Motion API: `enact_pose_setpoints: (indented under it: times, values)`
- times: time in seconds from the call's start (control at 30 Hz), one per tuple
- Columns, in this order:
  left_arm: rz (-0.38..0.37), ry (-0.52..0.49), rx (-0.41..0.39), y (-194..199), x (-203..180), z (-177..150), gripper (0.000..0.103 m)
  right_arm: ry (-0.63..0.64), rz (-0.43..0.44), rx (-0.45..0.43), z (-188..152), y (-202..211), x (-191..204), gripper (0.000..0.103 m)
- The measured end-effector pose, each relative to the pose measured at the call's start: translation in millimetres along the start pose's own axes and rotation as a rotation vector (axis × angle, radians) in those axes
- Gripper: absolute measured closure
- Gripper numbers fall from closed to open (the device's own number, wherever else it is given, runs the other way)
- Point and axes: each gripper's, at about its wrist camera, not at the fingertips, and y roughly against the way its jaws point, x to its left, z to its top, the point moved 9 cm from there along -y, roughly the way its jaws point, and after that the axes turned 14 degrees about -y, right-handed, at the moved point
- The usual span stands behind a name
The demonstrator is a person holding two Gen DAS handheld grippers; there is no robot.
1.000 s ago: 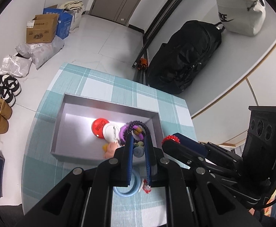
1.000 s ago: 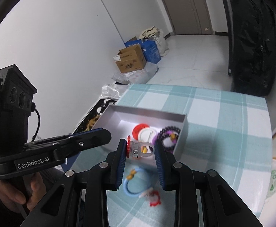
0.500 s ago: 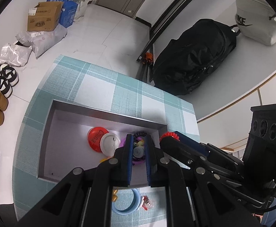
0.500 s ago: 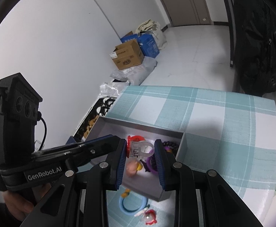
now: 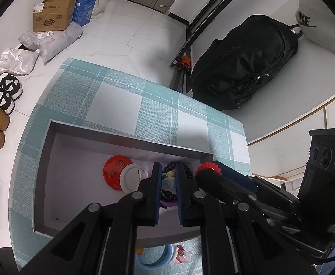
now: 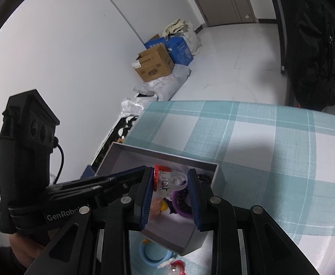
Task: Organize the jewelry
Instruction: 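Carry both charms into the grey box and open both tools, then withdraw both tools from the box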
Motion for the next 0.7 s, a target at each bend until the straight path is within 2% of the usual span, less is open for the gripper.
enact_pose_setpoints:
  times: [0.17,0.3,0.33,0.4,0.5,0.53,0.6,0.7]
  values:
    - [-0.036,0.009,-0.012,-0.9,-2.3,3.6,0.095,-0.018,0.025,-0.020,4.5,2.9,-1.3,0.073]
    - [-0.060,0.030,0.008,-1.3,-2.3,2.0,0.088,-0.021,0.037,-0.034,5.5,8.4,-0.2,0.070]
    - [-0.067,0.032,-0.002,1.6,-2.0,2.5,0.086,-0.020,0.037,-0.041,6.2,10.7,0.0,0.066]
    - [-0.056,0.036,-0.014,6.5,-0.2,3.3,0.069,-0.027,0.043,-0.059,8.2,15.6,0.2,0.054]
    - [-0.062,0.047,-0.042,14.0,0.4,4.7,0.053,-0.051,0.068,-0.096,11.7,27.9,-0.7,0.039]
    - [-0.065,0.049,-0.056,17.4,0.1,5.3,0.052,-0.057,0.079,-0.101,12.2,30.4,-0.3,0.032]
    - [-0.063,0.042,-0.071,23.1,-0.9,6.5,0.048,-0.056,0.079,-0.122,12.6,36.6,-0.1,0.032]
    - [-0.051,0.031,-0.095,30.3,-1.1,6.7,0.043,-0.038,0.070,-0.143,9.5,44.5,1.3,0.025]
